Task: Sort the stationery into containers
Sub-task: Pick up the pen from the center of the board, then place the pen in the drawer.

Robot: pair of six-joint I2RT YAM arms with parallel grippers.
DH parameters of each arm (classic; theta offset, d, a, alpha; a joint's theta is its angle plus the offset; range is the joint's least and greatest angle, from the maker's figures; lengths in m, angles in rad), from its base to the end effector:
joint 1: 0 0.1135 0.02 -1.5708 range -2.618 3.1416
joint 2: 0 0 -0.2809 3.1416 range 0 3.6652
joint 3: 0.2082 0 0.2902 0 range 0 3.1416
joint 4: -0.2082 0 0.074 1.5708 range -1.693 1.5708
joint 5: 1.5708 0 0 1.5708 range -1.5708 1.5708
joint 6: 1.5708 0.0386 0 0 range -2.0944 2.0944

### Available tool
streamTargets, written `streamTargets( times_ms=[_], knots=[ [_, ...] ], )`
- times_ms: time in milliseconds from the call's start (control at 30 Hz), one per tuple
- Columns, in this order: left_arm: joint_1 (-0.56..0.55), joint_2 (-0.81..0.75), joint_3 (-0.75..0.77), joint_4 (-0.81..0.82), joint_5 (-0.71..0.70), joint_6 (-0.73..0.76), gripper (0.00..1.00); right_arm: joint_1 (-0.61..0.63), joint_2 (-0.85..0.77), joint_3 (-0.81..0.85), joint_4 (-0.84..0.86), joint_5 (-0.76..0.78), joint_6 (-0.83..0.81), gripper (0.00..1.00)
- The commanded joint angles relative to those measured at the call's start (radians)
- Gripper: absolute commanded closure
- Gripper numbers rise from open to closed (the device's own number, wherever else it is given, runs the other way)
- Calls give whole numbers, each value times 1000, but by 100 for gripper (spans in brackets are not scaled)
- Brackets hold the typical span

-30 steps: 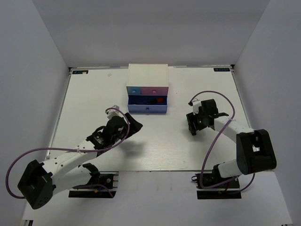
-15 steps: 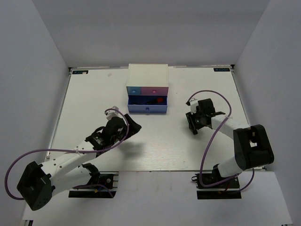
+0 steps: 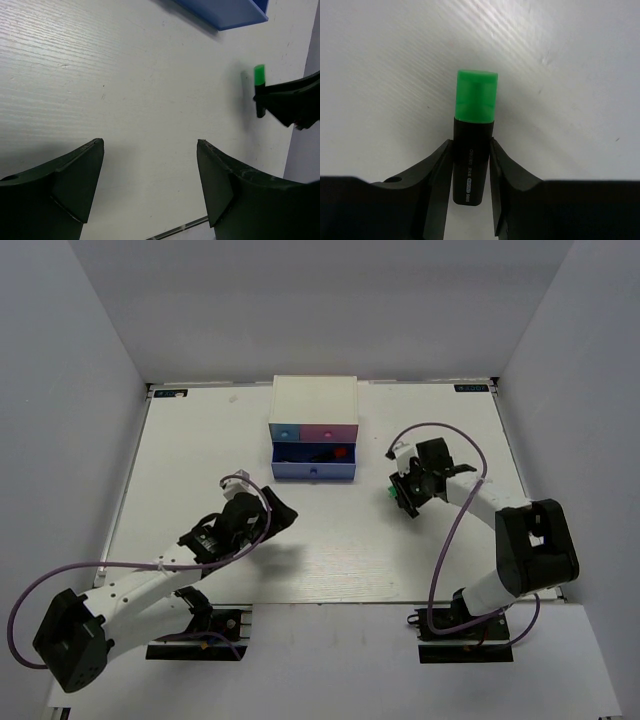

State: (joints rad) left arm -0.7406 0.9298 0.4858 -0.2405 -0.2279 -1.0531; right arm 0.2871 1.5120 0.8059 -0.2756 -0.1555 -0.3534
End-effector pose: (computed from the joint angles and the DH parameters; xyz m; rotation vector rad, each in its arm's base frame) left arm 0.1687 -0.1424 0.2003 -0.4874 2.2812 -0.6975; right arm 0.3059 0.0966 0.1621 -0.8576 2.3948 0.1724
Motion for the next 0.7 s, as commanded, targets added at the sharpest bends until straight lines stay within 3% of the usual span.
streamTargets(
  times_ms=[0,200,300,667],
  knots=[
    [3,-31,-18,-5,-14,13,15,15,-22,150,-51,-146,-65,82],
    [3,-31,-38,13,-14,13,15,58,-73,352,-86,-413,-350,84],
    [3,-31,-38,13,-14,13,15,110,-30,427,-100,-415,-459,84],
    [3,-51,-47,13,-14,22,15,309,193,648,-20,-289,-574,84]
  ],
)
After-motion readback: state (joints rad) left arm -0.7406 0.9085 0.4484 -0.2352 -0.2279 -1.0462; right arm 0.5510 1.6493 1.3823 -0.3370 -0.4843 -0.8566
